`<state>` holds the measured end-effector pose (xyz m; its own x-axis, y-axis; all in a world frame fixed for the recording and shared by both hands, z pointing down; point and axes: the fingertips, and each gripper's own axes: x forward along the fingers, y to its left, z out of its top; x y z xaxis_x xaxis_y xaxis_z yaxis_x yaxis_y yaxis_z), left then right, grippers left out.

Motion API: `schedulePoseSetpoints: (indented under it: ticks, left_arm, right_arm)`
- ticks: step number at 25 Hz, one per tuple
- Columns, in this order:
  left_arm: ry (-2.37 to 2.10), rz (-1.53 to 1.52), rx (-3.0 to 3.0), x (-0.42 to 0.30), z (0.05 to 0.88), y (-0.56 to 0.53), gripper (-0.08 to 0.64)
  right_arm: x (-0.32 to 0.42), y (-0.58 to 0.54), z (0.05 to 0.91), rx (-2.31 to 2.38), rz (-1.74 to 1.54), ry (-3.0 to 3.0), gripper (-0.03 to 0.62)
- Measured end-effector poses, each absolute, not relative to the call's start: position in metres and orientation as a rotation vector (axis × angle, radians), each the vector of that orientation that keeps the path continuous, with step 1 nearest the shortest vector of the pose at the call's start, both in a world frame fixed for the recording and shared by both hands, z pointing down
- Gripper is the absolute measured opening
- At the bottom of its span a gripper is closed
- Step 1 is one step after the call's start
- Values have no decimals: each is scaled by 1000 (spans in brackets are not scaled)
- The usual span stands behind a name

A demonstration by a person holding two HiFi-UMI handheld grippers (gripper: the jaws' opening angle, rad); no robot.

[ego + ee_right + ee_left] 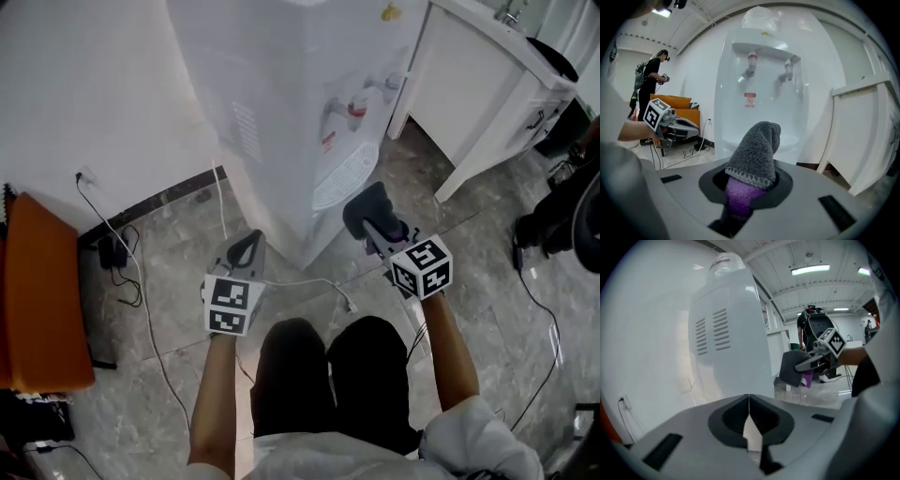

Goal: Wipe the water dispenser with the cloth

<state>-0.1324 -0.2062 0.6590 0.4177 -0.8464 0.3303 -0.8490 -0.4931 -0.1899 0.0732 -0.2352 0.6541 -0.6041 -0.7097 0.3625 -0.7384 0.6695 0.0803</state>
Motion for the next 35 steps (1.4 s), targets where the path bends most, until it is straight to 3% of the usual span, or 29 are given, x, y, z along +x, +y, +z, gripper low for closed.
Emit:
schedulePoseSetpoints:
  ticks: [20, 35]
  left_arm:
    - [-1871, 397, 2694, -148, 427, -224, 17]
    - [-1912, 405, 2509, -157, 124, -188, 17]
  right_arm:
    - [123, -258, 384, 1358, -199, -2589, 67]
    - [133, -238, 92, 1302, -212, -2491, 67]
